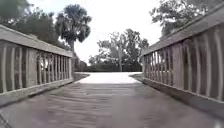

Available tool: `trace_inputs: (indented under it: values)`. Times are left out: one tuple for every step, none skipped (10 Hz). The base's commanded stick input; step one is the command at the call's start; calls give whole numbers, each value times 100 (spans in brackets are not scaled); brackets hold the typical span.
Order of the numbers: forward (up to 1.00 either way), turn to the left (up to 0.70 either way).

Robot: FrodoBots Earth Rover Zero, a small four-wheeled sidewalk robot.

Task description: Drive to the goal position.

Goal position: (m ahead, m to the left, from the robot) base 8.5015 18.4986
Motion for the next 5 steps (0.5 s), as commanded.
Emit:
trace_inputs:
  values:
    - [100, 0]
    - [100, 0]
    - [100, 0]
    - [100, 0]
    - [100, 0]
